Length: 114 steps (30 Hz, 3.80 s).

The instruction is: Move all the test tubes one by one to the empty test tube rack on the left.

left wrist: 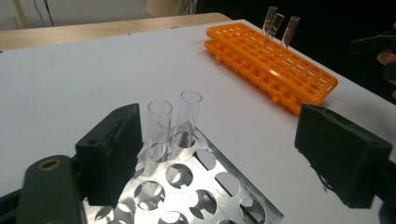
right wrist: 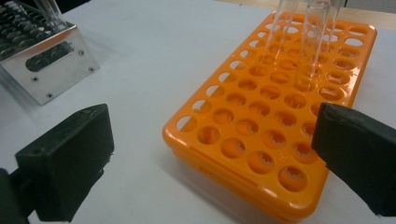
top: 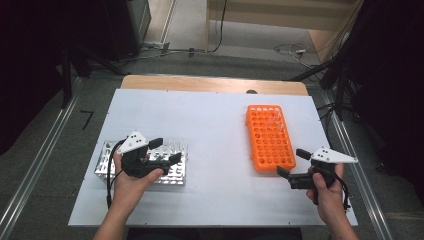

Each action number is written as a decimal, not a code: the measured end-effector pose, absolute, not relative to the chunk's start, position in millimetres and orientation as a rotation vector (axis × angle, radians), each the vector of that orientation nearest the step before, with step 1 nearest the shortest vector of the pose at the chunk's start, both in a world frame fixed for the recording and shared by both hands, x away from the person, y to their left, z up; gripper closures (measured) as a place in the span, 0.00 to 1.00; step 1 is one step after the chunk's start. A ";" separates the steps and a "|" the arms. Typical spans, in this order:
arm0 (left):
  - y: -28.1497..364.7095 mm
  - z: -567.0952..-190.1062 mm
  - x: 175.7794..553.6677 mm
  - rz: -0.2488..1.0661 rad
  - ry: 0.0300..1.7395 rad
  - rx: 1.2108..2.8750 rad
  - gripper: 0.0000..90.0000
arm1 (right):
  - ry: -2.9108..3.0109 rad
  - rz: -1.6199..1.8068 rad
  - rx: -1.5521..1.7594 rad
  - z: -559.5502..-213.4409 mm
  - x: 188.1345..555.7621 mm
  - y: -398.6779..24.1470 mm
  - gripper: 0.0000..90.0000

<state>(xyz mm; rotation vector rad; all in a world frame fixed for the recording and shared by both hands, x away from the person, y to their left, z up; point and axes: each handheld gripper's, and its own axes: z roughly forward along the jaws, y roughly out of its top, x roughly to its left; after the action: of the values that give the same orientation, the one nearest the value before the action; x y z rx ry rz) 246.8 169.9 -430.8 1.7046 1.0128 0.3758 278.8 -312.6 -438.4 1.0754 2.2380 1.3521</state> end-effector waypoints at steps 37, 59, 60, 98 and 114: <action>167.4 -431.7 237.8 0.345 0.989 1.698 0.00 | 2.165 1.138 1.348 -456.9 378.9 -294.3 0.41; 165.3 -433.5 239.1 0.342 0.999 1.709 0.00 | 2.187 1.091 1.236 -463.0 391.3 -293.9 0.82; 165.2 -433.4 239.1 0.342 0.998 1.709 0.00 | 2.186 1.091 1.236 -463.0 391.2 -293.9 0.82; 141.2 -423.1 234.2 0.331 0.912 1.743 0.00 | 2.251 1.408 1.021 -406.5 312.1 -260.2 0.82; 119.4 -415.1 227.5 0.314 0.838 1.757 0.01 | 2.396 1.455 0.900 -407.3 273.6 -222.5 0.82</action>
<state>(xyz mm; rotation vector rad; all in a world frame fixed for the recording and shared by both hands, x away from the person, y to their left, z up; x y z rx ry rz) 227.5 119.4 -415.1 1.7573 0.8381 0.3136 273.6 -222.5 -407.3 0.8999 2.3959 1.4549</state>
